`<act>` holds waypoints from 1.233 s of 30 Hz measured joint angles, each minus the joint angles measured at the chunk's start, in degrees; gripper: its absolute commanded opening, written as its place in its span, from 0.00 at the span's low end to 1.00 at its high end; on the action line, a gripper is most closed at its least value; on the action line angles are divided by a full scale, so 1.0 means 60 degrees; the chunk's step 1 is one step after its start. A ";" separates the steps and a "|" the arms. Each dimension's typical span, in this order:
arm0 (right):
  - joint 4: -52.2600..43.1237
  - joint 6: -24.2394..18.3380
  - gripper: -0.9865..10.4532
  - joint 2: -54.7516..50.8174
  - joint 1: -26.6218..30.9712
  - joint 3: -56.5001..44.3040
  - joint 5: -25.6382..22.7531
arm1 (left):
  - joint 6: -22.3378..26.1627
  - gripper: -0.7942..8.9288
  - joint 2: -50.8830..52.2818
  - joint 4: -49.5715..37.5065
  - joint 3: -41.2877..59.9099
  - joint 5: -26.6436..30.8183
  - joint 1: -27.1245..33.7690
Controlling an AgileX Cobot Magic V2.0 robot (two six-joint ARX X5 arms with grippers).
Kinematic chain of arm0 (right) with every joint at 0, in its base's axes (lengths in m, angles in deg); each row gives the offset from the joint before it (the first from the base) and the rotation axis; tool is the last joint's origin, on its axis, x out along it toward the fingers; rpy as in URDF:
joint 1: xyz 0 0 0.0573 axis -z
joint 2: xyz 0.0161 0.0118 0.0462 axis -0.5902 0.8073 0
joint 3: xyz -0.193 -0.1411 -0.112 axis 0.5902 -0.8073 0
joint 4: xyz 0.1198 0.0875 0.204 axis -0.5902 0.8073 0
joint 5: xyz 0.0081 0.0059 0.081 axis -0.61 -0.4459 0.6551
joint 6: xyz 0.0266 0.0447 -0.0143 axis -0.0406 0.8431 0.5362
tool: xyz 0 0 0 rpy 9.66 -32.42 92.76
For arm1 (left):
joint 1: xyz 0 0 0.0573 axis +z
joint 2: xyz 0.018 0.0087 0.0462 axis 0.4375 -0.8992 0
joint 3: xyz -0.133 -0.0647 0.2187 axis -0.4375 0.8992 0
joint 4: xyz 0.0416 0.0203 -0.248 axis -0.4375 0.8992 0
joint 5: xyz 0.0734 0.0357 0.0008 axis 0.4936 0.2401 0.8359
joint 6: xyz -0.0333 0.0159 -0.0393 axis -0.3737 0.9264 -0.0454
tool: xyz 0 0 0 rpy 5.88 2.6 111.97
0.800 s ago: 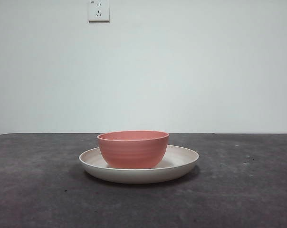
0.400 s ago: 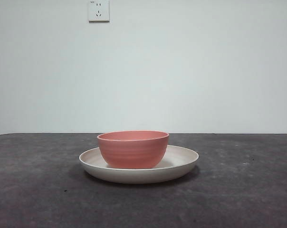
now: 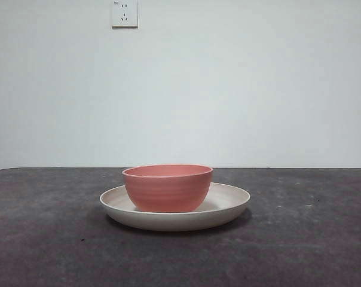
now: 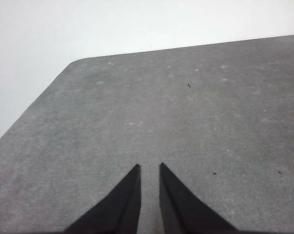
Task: Place the red bowl on the white plate
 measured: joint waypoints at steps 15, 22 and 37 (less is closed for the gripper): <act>-0.0004 0.0000 0.09 0.0000 0.0000 0.0000 0.0000 | 0.0000 0.15 0.0000 0.0000 0.0000 0.0000 0.0000; 0.0000 0.0000 0.09 0.0000 0.0000 0.0000 0.0000 | 0.0000 0.15 0.0000 0.0000 0.0000 0.0000 0.0000; -0.3424 -0.0328 0.09 -0.0871 0.0962 -0.0525 -0.1224 | 0.0000 0.15 0.0000 0.0000 0.0000 0.0000 0.0000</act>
